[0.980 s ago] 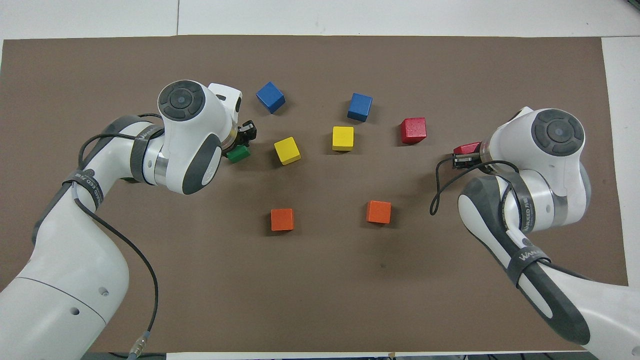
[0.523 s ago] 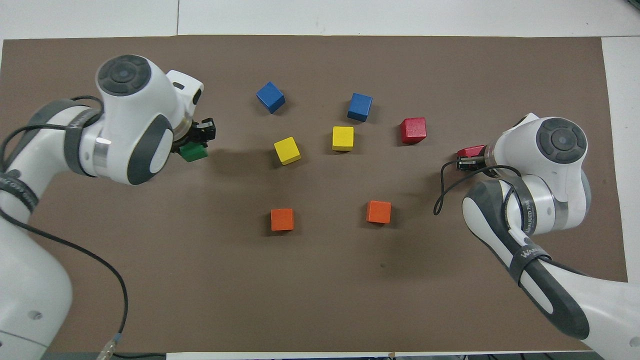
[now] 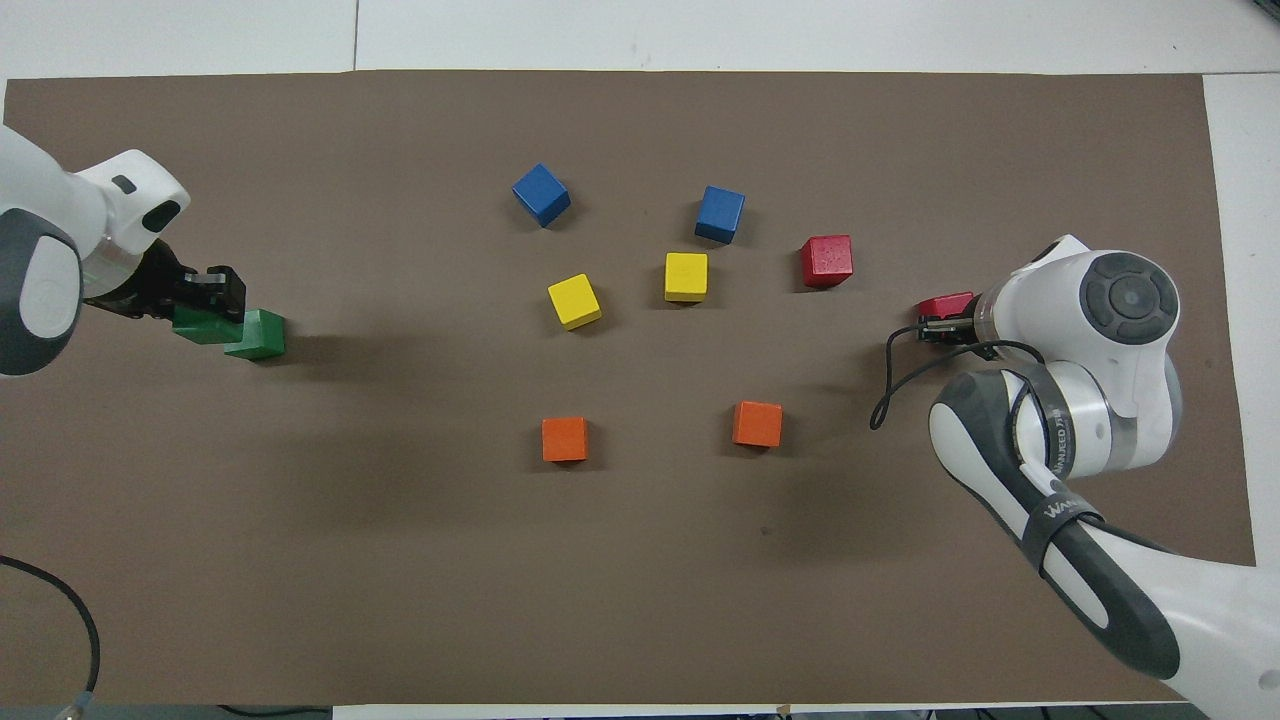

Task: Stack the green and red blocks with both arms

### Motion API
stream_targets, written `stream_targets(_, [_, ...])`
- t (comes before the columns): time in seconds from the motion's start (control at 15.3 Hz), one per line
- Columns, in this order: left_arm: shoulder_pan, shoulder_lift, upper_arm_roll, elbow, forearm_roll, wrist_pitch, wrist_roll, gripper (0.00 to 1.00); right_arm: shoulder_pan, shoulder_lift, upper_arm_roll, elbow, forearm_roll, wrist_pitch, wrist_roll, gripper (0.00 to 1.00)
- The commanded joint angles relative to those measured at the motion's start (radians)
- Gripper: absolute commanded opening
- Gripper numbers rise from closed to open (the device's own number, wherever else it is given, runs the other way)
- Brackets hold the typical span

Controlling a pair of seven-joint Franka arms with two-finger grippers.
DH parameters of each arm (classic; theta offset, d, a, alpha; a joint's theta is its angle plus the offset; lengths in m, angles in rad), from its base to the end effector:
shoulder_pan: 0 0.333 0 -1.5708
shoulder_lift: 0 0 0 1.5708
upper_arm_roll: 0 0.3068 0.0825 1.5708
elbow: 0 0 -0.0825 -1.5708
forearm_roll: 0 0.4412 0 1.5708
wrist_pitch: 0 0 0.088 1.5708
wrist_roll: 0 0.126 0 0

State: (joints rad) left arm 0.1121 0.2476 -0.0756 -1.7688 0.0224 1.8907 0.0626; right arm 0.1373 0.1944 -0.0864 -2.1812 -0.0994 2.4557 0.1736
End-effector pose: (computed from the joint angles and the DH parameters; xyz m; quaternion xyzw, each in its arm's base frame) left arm 0.6598 0.0282 0.3589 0.9979 -0.0166 -0.0624 0.0020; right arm 0.6028 0.0290 0.2393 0.9981 -0.0230 0.0444 0.0365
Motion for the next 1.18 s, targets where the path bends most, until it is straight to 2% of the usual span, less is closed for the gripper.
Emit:
stream_targets(0.0, [0.026,-0.027,-0.009,-0.053,-0.025,0.051,0.054,0.00,-0.019,-0.016,0.014,-0.029,0.004,0.026,0.007,0.60])
stream_targets(0.07, [0.024,-0.034,-0.009,-0.082,-0.025,0.094,0.039,0.00,-0.018,-0.016,0.014,-0.028,0.004,0.019,0.012,0.97])
stream_targets(0.13, [0.024,-0.047,-0.009,-0.116,-0.028,0.132,-0.007,0.00,-0.010,-0.018,0.014,-0.020,0.004,0.005,0.024,1.00])
stream_targets(0.26, [0.012,-0.060,-0.009,-0.171,-0.028,0.210,-0.087,0.00,0.008,-0.020,0.020,0.038,0.004,-0.099,0.067,1.00])
stream_targets(0.46, [0.015,-0.064,-0.007,-0.179,-0.028,0.225,-0.087,0.00,0.073,0.006,0.020,0.225,0.007,-0.318,0.148,1.00])
stream_targets(0.72, [0.017,-0.065,-0.007,-0.193,-0.028,0.235,-0.096,0.00,0.127,0.055,0.020,0.346,0.041,-0.351,0.213,1.00])
stream_targets(0.91, [0.014,-0.077,-0.007,-0.225,-0.028,0.264,-0.101,0.00,0.130,0.167,0.020,0.487,0.047,-0.385,0.228,1.00])
stream_targets(1.11, [0.015,-0.079,-0.007,-0.244,-0.028,0.284,-0.099,0.00,0.130,0.224,0.020,0.537,0.067,-0.377,0.262,1.00])
